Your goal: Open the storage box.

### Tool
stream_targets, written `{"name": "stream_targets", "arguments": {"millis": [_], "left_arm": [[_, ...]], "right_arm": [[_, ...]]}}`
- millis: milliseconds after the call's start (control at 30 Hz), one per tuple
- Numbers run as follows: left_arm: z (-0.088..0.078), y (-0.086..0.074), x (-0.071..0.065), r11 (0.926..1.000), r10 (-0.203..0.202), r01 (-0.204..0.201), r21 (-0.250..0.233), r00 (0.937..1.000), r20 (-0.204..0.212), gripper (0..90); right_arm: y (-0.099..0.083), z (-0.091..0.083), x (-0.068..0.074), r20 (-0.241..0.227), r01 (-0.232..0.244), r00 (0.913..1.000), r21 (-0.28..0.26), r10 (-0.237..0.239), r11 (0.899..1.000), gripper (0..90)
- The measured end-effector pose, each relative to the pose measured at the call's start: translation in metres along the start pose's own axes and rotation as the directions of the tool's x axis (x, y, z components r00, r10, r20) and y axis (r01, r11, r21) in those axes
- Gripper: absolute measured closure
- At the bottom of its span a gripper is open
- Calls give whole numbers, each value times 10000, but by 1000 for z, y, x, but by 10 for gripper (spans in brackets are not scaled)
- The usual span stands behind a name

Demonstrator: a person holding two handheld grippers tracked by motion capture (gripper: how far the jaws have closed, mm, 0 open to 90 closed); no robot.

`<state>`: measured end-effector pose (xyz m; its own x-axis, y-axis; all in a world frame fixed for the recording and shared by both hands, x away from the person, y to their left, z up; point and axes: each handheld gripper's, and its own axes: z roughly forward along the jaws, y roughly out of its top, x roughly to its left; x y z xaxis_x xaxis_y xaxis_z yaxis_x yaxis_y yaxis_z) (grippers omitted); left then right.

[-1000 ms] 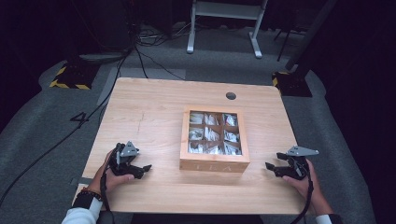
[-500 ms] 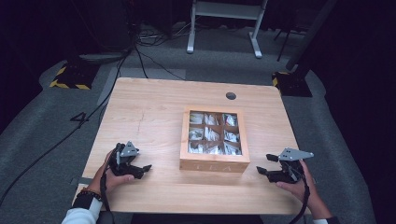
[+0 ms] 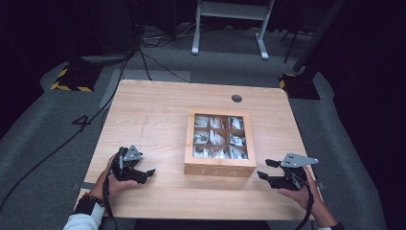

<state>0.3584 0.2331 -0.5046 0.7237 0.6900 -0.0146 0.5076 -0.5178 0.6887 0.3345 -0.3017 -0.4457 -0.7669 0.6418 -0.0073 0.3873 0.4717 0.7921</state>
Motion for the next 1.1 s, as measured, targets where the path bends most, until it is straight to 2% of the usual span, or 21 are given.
{"name": "stream_targets", "arguments": {"millis": [400,700,967,1100], "left_arm": [[0,0,0,10000,2,-2,-1,10000,-8,148],[0,0,0,10000,1,-1,0,10000,-7,148],[0,0,0,10000,-2,2,0,10000,-1,148],[0,0,0,10000,4,-4,1,10000,-7,148]], "right_arm": [[6,7,9,-230,133,9996,5,-133,9999,465],[6,11,7,-4,-99,10000,12,99,10000,544],[6,13,8,-15,-210,9998,-143,210,9997,555],[6,14,10,10,-108,9999,-237,108,9997,575]]}}
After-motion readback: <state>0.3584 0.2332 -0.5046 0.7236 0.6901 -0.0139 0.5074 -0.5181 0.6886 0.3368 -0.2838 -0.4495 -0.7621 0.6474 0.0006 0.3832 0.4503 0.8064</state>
